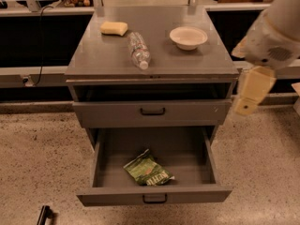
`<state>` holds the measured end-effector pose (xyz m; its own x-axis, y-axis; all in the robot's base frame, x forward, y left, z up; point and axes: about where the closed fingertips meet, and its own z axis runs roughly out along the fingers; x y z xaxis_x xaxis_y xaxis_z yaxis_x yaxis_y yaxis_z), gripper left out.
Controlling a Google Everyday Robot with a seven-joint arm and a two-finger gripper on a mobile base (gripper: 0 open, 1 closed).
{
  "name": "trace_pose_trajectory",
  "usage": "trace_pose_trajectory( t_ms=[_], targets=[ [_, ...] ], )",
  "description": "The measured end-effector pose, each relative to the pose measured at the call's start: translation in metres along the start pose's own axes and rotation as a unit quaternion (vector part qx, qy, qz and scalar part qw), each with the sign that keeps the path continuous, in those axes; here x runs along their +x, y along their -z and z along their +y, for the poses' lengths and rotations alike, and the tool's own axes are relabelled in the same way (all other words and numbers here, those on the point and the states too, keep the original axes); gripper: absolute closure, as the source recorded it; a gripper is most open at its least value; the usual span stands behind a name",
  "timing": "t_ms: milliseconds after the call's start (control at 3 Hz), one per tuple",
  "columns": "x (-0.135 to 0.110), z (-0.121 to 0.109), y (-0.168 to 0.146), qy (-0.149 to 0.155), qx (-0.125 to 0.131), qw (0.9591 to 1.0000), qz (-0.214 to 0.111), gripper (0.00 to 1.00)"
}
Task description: Pick green jalapeno chip bag from middle drawer and place on counter
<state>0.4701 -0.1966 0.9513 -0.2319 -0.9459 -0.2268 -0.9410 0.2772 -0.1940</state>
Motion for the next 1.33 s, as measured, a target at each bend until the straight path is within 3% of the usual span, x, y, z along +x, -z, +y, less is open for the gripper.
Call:
trace_pose_trajectory(
  t_ms=[333,667,1000,1333],
  targets=[
    [-0.033,0.004,-0.062,0.021,-0.006,0.9993,-0.030,0.00],
    [-0.043,0.005,-0.086,0.028,0.002,0.9989,-0.039,0.00],
    [-0.057,0.005,-0.090,0.037,-0.003,0.9983,-0.045,0.00],
    [-0.077,0.008,-0.139,-0.018,-0.029,0.9963,-0.078,0.00]
  ],
)
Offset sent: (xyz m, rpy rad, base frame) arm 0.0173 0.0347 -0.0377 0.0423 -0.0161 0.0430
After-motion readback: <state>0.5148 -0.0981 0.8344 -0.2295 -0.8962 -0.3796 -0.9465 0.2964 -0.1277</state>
